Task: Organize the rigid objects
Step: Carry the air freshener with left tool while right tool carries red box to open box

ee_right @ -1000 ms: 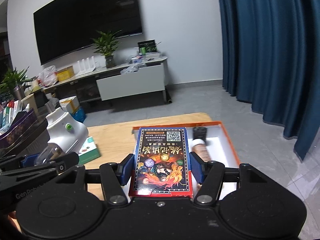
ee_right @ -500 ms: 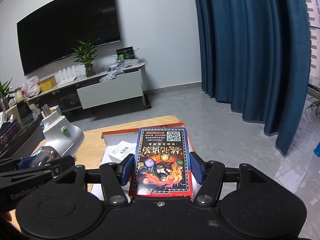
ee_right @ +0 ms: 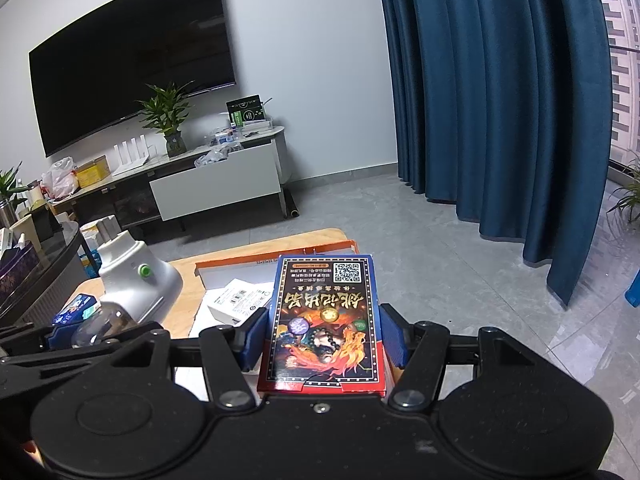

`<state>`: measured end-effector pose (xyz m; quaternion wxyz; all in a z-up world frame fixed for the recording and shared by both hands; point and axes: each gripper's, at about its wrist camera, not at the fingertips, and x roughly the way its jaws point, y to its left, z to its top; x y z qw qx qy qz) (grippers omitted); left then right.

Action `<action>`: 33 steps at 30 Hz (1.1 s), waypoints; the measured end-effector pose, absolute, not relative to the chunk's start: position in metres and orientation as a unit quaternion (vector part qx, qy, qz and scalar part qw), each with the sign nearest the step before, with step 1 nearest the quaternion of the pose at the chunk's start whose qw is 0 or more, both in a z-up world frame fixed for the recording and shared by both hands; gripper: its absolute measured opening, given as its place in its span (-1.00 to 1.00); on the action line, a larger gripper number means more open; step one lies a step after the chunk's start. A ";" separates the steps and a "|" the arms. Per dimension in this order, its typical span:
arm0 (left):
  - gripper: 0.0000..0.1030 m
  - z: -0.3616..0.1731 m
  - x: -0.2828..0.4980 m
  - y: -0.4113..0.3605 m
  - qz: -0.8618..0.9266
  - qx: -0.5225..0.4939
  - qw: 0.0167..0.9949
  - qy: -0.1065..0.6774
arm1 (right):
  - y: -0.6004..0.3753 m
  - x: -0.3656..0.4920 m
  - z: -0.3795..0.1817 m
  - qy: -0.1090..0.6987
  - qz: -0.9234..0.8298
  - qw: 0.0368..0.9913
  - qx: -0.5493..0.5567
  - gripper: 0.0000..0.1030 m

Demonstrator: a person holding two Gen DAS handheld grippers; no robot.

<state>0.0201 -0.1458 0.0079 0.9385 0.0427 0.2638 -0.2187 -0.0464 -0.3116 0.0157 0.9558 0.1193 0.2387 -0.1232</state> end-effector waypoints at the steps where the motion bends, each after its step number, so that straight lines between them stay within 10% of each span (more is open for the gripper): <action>1: 0.04 0.008 0.019 -0.145 -0.217 0.042 0.939 0.265 | -0.311 -0.047 0.015 0.239 -0.123 0.956 0.120 0.38; 33: 0.04 0.002 -0.009 -0.148 -0.209 0.043 0.934 0.288 | -0.301 -0.064 0.007 0.256 -0.108 0.956 0.096 0.38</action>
